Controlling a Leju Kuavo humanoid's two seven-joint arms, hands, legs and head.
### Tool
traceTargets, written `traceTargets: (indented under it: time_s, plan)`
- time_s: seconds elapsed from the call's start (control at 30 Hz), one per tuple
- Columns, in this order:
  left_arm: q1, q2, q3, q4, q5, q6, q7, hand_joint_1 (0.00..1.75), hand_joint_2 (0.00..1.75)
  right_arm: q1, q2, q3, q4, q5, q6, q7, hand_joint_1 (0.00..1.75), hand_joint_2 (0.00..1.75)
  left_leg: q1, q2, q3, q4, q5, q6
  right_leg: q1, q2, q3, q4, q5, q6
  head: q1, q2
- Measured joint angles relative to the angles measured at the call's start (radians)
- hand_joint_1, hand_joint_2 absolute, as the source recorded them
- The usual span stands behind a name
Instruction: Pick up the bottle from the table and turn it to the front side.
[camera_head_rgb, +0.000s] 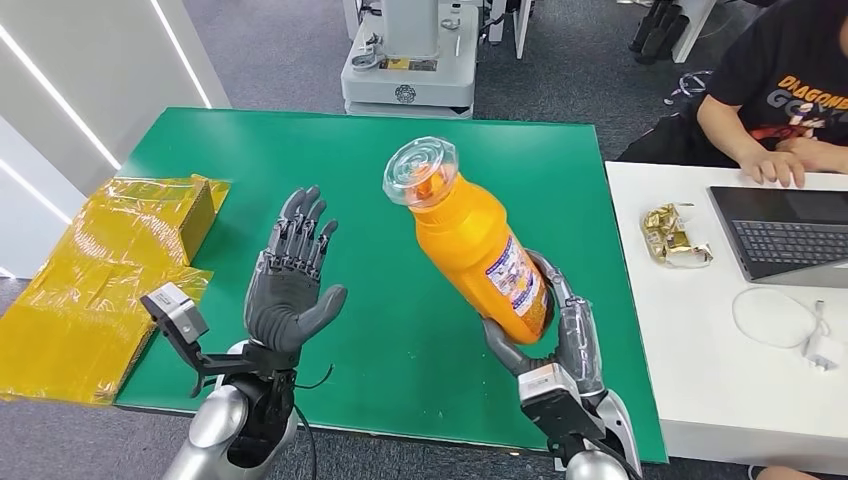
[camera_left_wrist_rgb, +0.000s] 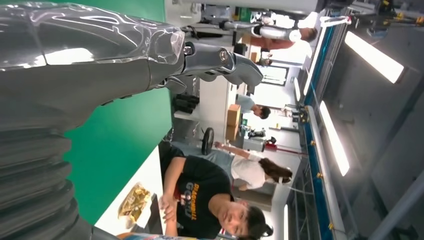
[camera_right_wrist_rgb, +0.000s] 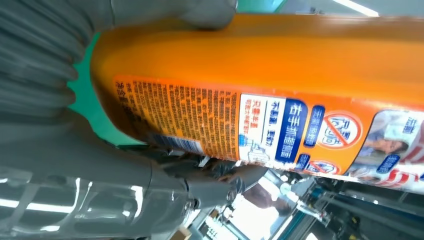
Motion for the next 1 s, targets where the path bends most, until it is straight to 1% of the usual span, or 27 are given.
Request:
traceTargets:
  time_s: [0.13, 0.3, 0.4, 0.63, 0.8, 0.9, 1.0]
  plan:
    - [-0.010, -0.002, -0.011, 0.001, 0.005, -0.014, 0.007, 0.00, 1.75, 0.004, 0.003, 0.001, -0.018, 0.030, 0.035, 0.003, 1.75, 1.75, 0.000, 0.000, 0.000, 0.000, 0.000, 0.000, 0.000, 0.000, 0.000, 0.000, 0.000, 0.000, 0.000, 0.000]
    - [-0.027, -0.012, -0.024, 0.004, 0.012, -0.027, 0.021, 0.00, 1.75, 0.012, 0.007, 0.005, -0.049, 0.059, 0.122, 0.008, 1.75, 1.75, 0.000, 0.000, 0.000, 0.000, 0.000, 0.000, 0.000, 0.000, 0.000, 0.000, 0.000, 0.000, 0.000, 0.000]
    - [-0.032, -0.018, -0.027, 0.005, 0.012, -0.035, 0.027, 0.00, 1.75, 0.015, 0.007, 0.012, -0.060, 0.068, 0.163, 0.028, 1.75, 1.75, 0.000, 0.000, 0.000, 0.000, 0.000, 0.000, 0.000, 0.000, 0.000, 0.000, 0.000, 0.000, 0.000, 0.000]
    - [-0.050, -0.028, -0.029, 0.012, 0.011, -0.047, 0.035, 0.00, 1.75, 0.023, 0.007, 0.020, -0.062, 0.077, 0.204, 0.061, 1.75, 1.75, 0.000, 0.001, 0.000, 0.000, 0.000, 0.000, 0.000, 0.000, 0.000, 0.000, 0.000, 0.000, 0.000, 0.000]
    - [-0.055, -0.028, -0.029, 0.015, 0.013, -0.046, 0.037, 0.00, 1.75, 0.020, 0.007, 0.022, -0.057, 0.055, 0.244, 0.070, 1.75, 1.75, 0.000, 0.001, 0.000, 0.000, 0.000, 0.000, 0.000, 0.000, 0.000, 0.000, 0.000, 0.000, 0.000, 0.000]
    - [-0.058, -0.026, -0.029, 0.018, 0.020, -0.034, 0.033, 0.00, 1.75, 0.016, 0.007, 0.023, -0.049, 0.041, 0.257, 0.080, 1.75, 1.75, 0.000, 0.001, 0.000, 0.000, 0.000, 0.000, 0.000, 0.000, 0.000, 0.000, 0.000, 0.000, 0.000, 0.000]
    - [-0.065, -0.018, -0.029, 0.023, 0.036, -0.012, 0.017, 0.00, 1.75, 0.013, 0.007, 0.025, -0.039, 0.031, 0.268, 0.108, 1.75, 1.75, 0.000, 0.000, 0.000, 0.000, 0.000, 0.000, 0.000, 0.000, 0.000, 0.000, 0.000, 0.000, 0.000, 0.000]
